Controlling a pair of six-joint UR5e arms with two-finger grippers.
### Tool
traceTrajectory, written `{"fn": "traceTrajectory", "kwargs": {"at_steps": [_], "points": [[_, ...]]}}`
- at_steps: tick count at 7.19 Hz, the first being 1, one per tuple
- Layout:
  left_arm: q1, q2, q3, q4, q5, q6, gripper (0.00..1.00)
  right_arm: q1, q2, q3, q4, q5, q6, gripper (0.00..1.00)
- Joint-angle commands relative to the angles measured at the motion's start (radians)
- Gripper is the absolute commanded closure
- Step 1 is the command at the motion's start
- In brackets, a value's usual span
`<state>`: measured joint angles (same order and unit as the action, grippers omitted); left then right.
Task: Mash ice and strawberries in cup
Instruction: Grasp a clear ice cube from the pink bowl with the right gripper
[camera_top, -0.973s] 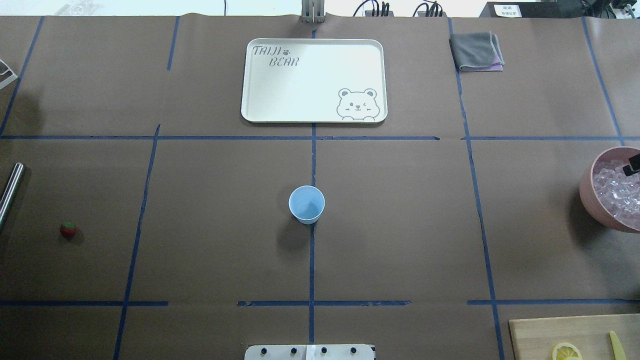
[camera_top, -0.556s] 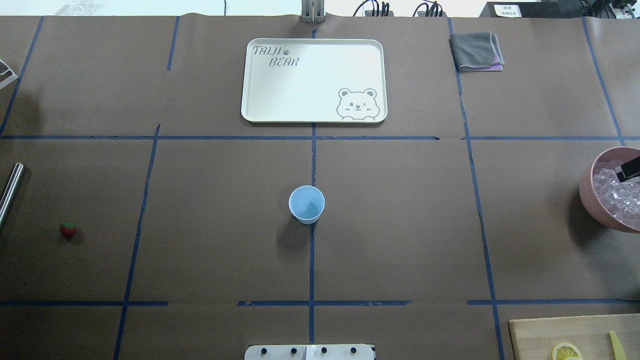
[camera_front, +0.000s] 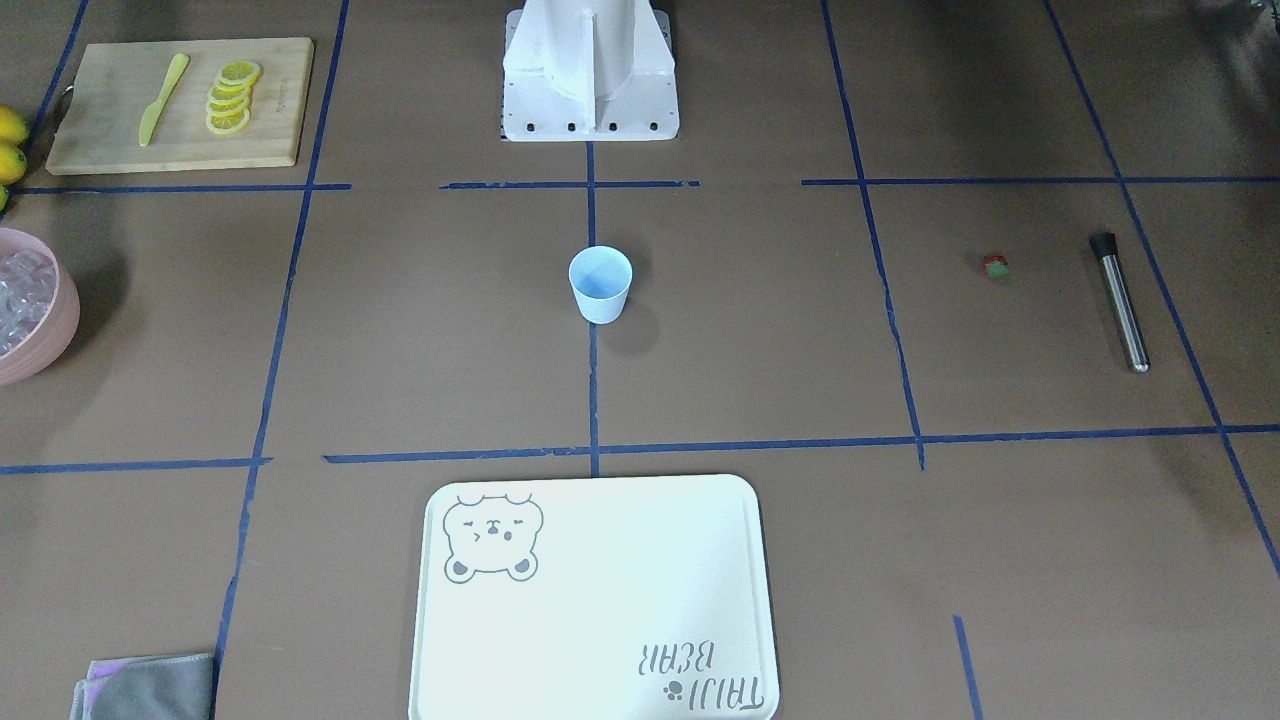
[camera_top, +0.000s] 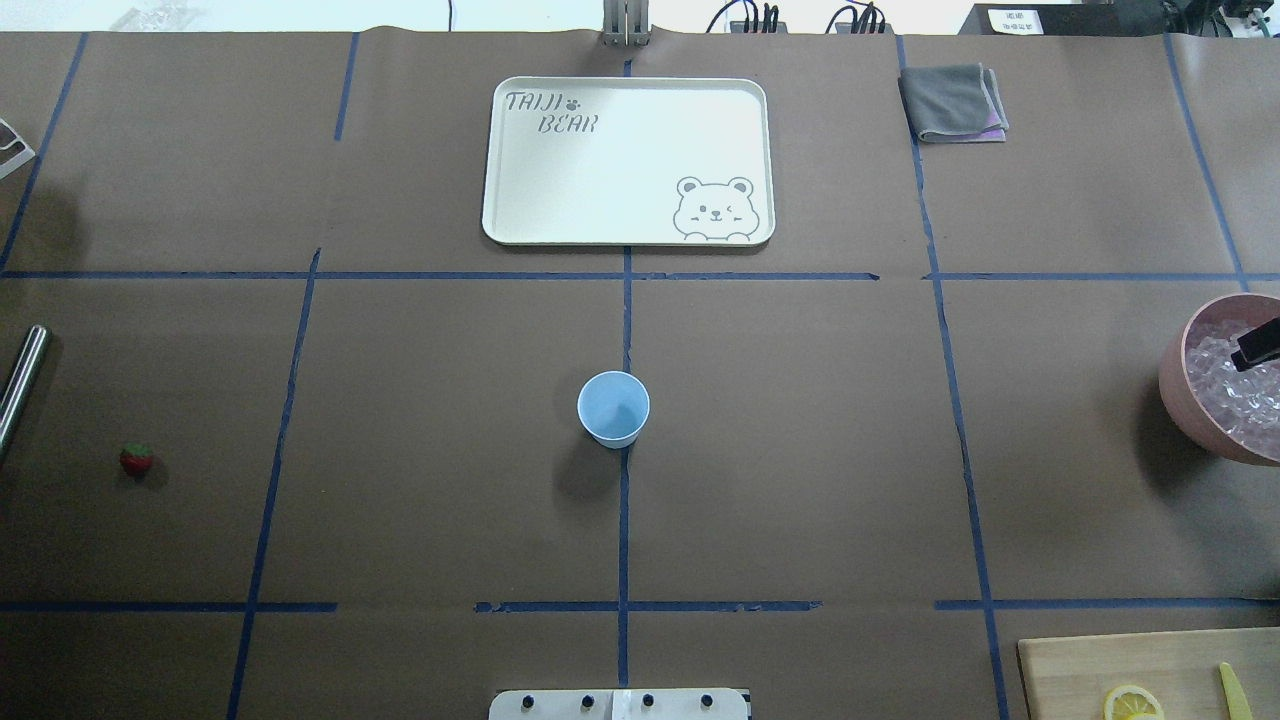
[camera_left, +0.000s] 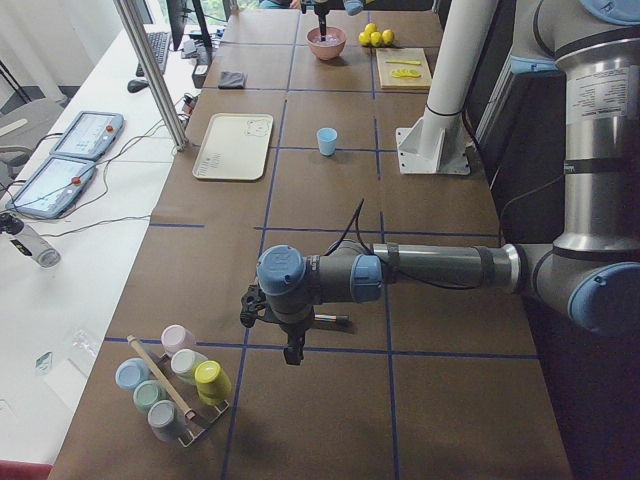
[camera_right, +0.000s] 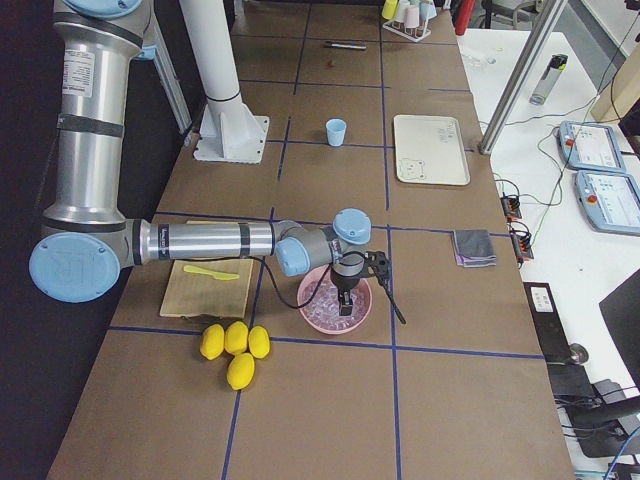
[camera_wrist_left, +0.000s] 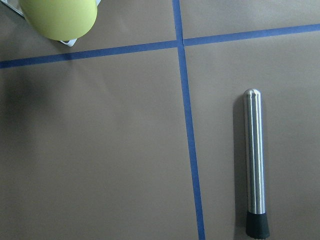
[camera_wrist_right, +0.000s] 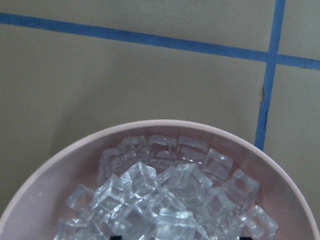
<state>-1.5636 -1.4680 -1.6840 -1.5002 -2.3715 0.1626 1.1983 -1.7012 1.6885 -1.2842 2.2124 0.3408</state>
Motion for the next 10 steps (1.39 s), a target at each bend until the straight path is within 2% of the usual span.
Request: {"fn": "traceTrajectory", "kwargs": {"at_steps": [1,2,3,6,7,10], "points": [[0.002,0.0,0.001,0.0,0.0,0.0,0.0,-0.009,0.001,-0.003,0.0,-0.007,-0.002,0.23],[0.002,0.0,0.001,0.0,0.0,0.0,0.0,-0.011,0.005,0.0,0.0,-0.005,-0.005,0.4],[0.002,0.0,0.0,0.0,0.0,0.0,0.0,-0.009,0.008,0.002,0.0,-0.005,-0.005,0.46],[0.007,0.0,0.0,0.0,0.0,0.0,0.0,-0.009,0.009,0.002,0.0,-0.005,-0.009,0.86],[0.008,0.0,0.0,0.0,0.0,0.0,0.0,-0.008,0.011,0.01,0.0,-0.005,-0.013,0.93],[0.008,0.0,0.0,0.0,0.0,0.0,0.0,0.055,0.035,0.126,-0.02,0.018,-0.016,0.91]]}}
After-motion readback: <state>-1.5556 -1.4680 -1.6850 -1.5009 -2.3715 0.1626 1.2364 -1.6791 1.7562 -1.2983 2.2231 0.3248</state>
